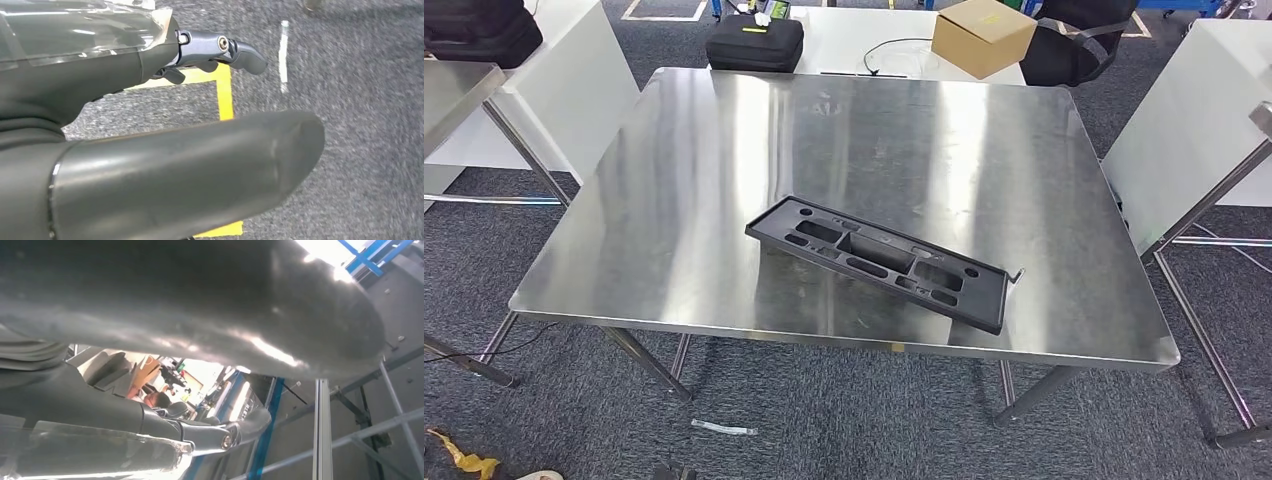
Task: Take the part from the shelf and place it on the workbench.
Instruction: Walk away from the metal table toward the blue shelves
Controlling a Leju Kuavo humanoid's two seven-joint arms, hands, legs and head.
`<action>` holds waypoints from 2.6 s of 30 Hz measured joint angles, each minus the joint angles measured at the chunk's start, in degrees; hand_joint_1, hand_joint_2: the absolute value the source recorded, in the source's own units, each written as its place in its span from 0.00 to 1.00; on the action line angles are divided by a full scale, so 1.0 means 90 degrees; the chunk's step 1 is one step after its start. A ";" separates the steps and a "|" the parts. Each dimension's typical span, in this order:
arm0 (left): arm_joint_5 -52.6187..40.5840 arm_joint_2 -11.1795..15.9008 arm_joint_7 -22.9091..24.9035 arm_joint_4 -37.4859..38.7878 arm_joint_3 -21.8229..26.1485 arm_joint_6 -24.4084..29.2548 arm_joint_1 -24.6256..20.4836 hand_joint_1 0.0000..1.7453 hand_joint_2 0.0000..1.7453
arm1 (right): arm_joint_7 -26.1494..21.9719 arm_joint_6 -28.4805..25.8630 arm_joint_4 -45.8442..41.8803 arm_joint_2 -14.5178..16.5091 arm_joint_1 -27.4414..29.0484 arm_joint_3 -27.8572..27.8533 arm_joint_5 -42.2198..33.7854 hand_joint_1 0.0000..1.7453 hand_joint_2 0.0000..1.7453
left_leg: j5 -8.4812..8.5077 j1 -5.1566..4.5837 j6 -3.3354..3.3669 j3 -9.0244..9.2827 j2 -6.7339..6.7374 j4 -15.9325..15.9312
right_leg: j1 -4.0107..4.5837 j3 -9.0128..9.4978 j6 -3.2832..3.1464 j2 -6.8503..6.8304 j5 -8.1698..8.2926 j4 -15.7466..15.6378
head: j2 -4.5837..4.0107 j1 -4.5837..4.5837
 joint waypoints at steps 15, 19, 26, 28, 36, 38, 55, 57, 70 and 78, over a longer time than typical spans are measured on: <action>0.0120 -0.0007 -0.0013 -0.0018 0.0174 -0.0058 0.0063 0.00 0.00 | 0.0012 0.0000 0.0041 0.0102 -0.0193 -0.0011 -0.0055 0.00 0.00 | 0.0767 -0.0059 -0.0004 -0.0705 0.0099 -0.0038 | 0.0029 0.0929 0.0037 0.0001 -0.0632 -0.0345 | 0.0000 0.0039; 0.0151 -0.0001 -0.0015 -0.0018 0.0214 -0.0058 0.0073 0.00 0.00 | 0.0011 0.0010 0.0043 0.0115 -0.0205 -0.0005 -0.0073 0.00 0.00 | 0.0195 -0.0010 -0.0128 -0.0905 0.0043 0.0512 | -0.0062 0.0761 -0.0232 -0.0043 -0.0459 -0.0358 | 0.0000 0.0013; 0.0216 -0.0015 -0.0059 -0.0021 0.0310 -0.0048 0.0090 0.00 0.00 | 0.0024 -0.0098 0.0073 0.0111 -0.0224 0.0049 -0.0090 0.00 0.00 | -0.0021 0.0120 -0.0238 -0.0434 0.0026 0.0981 | -0.0035 0.0316 -0.0230 -0.0068 -0.0152 -0.0204 | 0.0000 -0.0013; 0.0217 -0.0019 -0.0073 -0.0030 0.0324 -0.0048 0.0088 0.00 0.00 | 0.0054 -0.0167 0.0074 0.0094 -0.0227 0.0067 -0.0099 0.00 0.00 | 0.0042 0.0119 -0.0242 0.0012 -0.0002 0.0255 | -0.0019 0.0192 -0.0153 -0.0071 -0.0103 -0.0101 | 0.0000 -0.0010; 0.0239 -0.0014 -0.0098 -0.0044 0.0367 -0.0041 0.0128 0.00 0.00 | 0.0119 -0.0276 0.0108 0.0007 -0.0207 0.0183 -0.0127 0.00 0.00 | 0.0361 0.0019 0.0170 -0.0372 0.0046 -0.0064 | -0.0045 -0.0372 -0.0066 -0.0039 -0.0870 0.1042 | 0.0000 0.0044; 0.0241 -0.0021 -0.0098 -0.0044 0.0375 -0.0043 0.0133 0.00 0.00 | 0.0121 -0.0279 0.0124 -0.0003 -0.0205 0.0197 -0.0127 0.00 0.00 | 0.0515 -0.0004 0.0180 -0.0567 0.0066 -0.0056 | -0.0045 -0.0433 -0.0024 -0.0032 -0.1106 0.1675 | 0.0000 0.0045; 0.0265 -0.0026 -0.0115 -0.0047 0.0436 -0.0044 0.0169 0.00 0.00 | 0.0135 -0.0393 0.0175 -0.0061 -0.0208 0.0346 -0.0160 0.00 0.00 | -0.0128 0.0072 -0.0251 -0.1174 0.0029 0.1783 | -0.0015 0.0480 -0.0297 -0.0082 -0.0169 -0.0396 | 0.0000 -0.0021; 0.0265 -0.0027 -0.0116 -0.0049 0.0438 -0.0044 0.0160 0.00 0.00 | 0.0144 -0.0423 0.0186 -0.0063 -0.0211 0.0357 -0.0172 0.00 0.00 | 0.0149 0.0112 -0.0265 -0.0610 0.0027 0.1147 | -0.0017 0.0310 -0.0240 -0.0085 -0.0085 -0.0293 | 0.0000 -0.0024; 0.0175 -0.0089 -0.0089 -0.0101 0.0448 0.0013 0.0136 0.00 0.00 | 0.0203 -0.0546 0.0228 -0.0048 -0.0221 0.0370 -0.0228 0.00 0.00 | 0.0604 -0.0041 0.0183 -0.0663 0.0077 -0.0076 | 0.0004 -0.0387 0.0012 -0.0034 -0.0922 0.1638 | 0.0000 0.0049; 0.0082 -0.0120 -0.0032 -0.0156 0.0498 0.0029 0.0124 0.00 0.00 | 0.0191 -0.0472 0.0230 0.0003 -0.0239 0.0373 -0.0168 0.00 0.00 | 0.1029 -0.0058 -0.0018 -0.0967 0.0079 -0.0135 | 0.0107 0.1070 -0.0170 -0.0035 -0.0602 -0.0609 | 0.0000 0.0045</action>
